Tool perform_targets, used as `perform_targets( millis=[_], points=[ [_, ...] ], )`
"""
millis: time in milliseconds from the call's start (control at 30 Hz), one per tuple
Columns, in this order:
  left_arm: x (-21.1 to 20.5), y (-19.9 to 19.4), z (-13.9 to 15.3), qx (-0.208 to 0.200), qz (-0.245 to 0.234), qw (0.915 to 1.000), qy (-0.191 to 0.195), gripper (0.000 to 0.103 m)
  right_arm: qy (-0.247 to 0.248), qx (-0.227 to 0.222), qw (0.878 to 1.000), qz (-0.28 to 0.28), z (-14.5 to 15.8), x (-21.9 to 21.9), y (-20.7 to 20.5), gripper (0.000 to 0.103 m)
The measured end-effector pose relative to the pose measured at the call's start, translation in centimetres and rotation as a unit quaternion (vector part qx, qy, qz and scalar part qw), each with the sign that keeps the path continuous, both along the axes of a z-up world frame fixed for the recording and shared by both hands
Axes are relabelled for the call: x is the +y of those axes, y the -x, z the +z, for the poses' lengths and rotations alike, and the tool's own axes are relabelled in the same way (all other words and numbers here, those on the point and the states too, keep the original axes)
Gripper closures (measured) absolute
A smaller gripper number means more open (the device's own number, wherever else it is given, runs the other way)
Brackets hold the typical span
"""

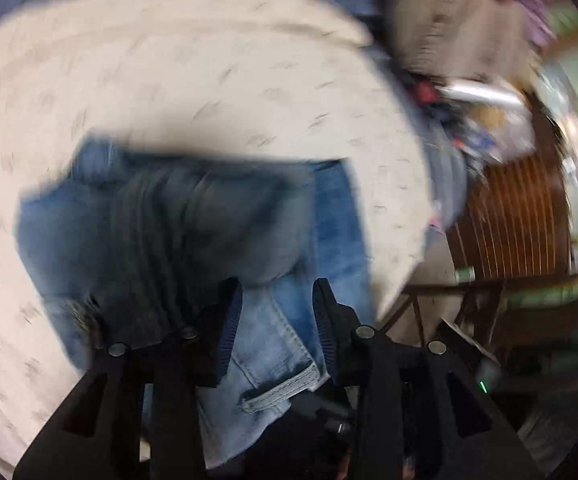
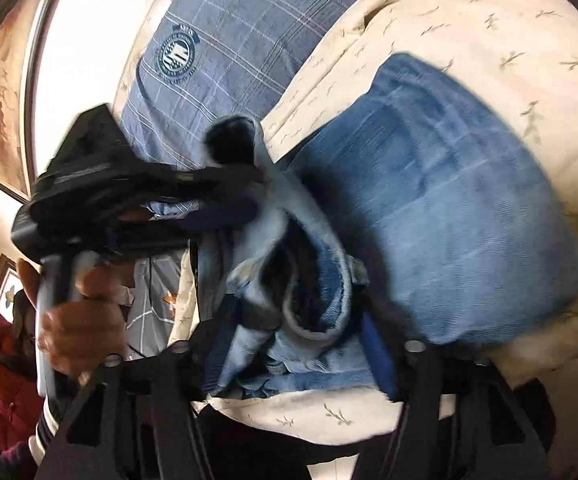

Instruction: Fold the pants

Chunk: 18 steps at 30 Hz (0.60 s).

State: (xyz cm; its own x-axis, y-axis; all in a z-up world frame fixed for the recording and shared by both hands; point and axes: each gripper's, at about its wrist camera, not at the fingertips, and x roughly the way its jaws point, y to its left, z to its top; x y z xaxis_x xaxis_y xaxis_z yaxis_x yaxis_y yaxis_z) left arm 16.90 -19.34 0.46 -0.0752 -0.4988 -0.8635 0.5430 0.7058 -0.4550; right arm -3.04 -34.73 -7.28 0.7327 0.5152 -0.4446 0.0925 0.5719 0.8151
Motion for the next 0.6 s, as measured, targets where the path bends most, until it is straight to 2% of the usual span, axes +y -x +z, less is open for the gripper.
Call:
perform_targets(
  millis=[33,67,133,200,333,400,433,467,500,533,567,600],
  points=[
    [0.5,0.1,2.0,-0.031,-0.017,0.9993,0.011,0.062,-0.002,-0.003,1.000,0.003,-0.1,0.2,0.2,0.033],
    [1.2,0.2,3.8,-0.064,-0.030,0.9974,0.016,0.041,-0.009,-0.007,1.000,0.007,0.0,0.0,0.4,0.027],
    [2.2,0.1,6.1,-0.136,-0.046,0.9896,0.014,0.014,-0.020,-0.015,1.000,0.016,-0.2,0.5,0.2,0.019],
    [2.6,0.1,7.0,-0.205,-0.082,0.9751,-0.016,0.013,-0.019,-0.017,0.999,0.028,-0.2,1.3,0.0,0.016],
    [1.3,-1.2,3.9,-0.208,-0.150,0.9625,-0.089,0.014,0.001,-0.019,0.999,0.045,-0.1,3.1,-0.7,0.012],
    [0.6,-0.7,2.1,-0.230,-0.181,0.9496,-0.113,0.014,0.027,-0.019,0.999,0.037,0.2,3.4,-1.3,0.011],
    [0.2,-0.4,1.2,-0.250,-0.199,0.9398,-0.121,0.014,0.026,-0.021,0.999,0.031,0.1,3.4,-1.0,0.011],
    [-0.1,0.1,0.0,-0.274,-0.208,0.9303,-0.127,0.014,0.020,-0.019,0.999,0.022,-0.2,3.2,-0.8,0.015],
    [-0.4,0.0,-1.0,-0.291,-0.206,0.9250,-0.133,0.014,0.014,-0.008,1.000,0.011,-0.6,2.9,-1.0,0.020],
    [-0.3,0.1,-1.7,-0.290,-0.201,0.9258,-0.136,0.017,0.014,0.003,1.000,0.007,-0.8,2.7,-1.3,0.039],
    [-0.4,-0.2,-2.5,-0.273,-0.197,0.9321,-0.134,0.038,0.010,0.008,1.000,0.010,-1.1,2.4,-1.5,0.053],
    [-0.3,-0.5,-3.1,-0.251,-0.191,0.9399,-0.131,0.040,-0.003,0.002,1.000,0.010,-0.9,2.1,-1.4,0.055]
  ],
)
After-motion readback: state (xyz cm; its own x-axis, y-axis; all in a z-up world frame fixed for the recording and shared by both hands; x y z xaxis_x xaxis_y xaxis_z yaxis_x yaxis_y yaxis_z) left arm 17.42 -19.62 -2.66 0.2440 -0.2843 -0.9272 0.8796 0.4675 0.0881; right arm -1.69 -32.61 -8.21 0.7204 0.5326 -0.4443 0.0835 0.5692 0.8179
